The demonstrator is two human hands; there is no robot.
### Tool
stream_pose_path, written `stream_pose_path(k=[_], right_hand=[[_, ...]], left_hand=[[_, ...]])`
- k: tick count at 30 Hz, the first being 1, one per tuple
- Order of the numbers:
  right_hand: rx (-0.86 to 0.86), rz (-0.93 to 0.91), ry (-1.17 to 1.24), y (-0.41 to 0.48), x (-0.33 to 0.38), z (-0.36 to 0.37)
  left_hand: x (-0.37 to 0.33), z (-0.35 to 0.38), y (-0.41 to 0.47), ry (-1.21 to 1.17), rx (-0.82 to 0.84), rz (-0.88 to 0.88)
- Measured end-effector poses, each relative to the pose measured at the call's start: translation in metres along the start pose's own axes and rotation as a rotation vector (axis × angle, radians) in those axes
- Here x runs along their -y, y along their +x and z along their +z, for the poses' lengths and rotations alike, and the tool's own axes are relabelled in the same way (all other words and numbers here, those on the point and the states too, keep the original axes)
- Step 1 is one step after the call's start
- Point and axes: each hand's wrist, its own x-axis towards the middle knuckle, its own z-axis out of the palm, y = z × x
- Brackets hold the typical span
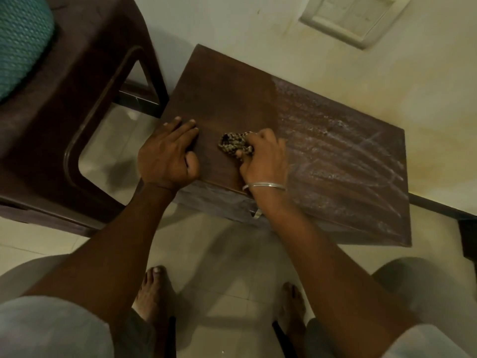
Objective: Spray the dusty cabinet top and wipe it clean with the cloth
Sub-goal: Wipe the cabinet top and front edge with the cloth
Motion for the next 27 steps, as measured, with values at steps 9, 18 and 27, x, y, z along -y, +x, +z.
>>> stream_pose_path(k=[9,18,27], right_hand=[[0.108,0.099,-0.019,0.052,-0.004,-0.009],[0.002,0.030,0.021,-0.024,-0.003,-0.005],[0.046,0.102,0.065,0.002,0.000,-0.011]], left_hand=[[-0.004,-0.003,0.000,0.013,0.002,-0.017],[-0.003,-0.002,-0.002,0.015,0.031,-0.016],[-0.037,-0.002,0.001,0.069,0.211,-0.072]])
